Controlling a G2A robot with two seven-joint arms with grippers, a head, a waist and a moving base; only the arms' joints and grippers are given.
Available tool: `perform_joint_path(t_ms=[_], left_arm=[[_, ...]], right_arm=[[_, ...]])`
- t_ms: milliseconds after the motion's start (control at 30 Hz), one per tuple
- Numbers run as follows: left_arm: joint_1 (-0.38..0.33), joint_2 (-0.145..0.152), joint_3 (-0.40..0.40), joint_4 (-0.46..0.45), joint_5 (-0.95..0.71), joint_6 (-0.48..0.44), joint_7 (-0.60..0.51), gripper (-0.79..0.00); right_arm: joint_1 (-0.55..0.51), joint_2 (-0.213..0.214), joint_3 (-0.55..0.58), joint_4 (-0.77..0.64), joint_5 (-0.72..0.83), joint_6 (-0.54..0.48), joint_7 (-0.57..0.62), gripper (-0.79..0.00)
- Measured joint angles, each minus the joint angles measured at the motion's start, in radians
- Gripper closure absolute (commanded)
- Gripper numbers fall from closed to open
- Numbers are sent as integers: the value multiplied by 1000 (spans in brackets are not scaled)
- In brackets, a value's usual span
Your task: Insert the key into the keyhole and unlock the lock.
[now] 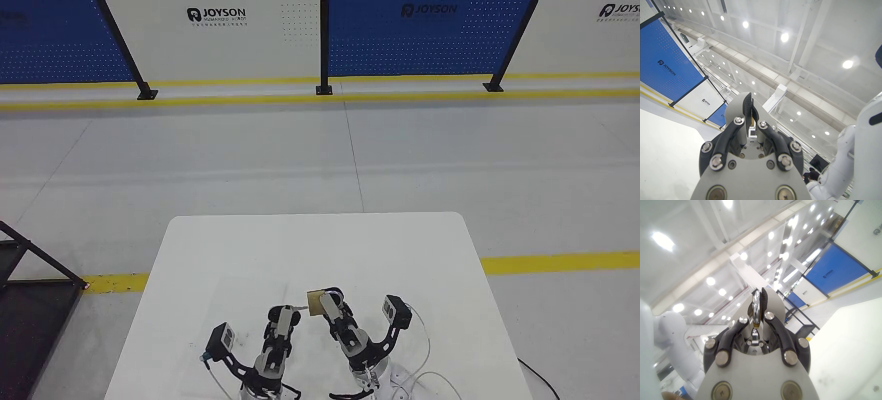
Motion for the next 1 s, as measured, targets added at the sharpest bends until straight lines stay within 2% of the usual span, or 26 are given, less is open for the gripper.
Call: perform_joint_path(t_ms=[867,1000], left_arm=[[-21,-34,15,32,10,7,7,0],[-22,-38,15,35,13,8,8,0]], right_arm=[[0,0,0,0,0,0,0,0],[-4,0,1,-16,20,24,35,0]])
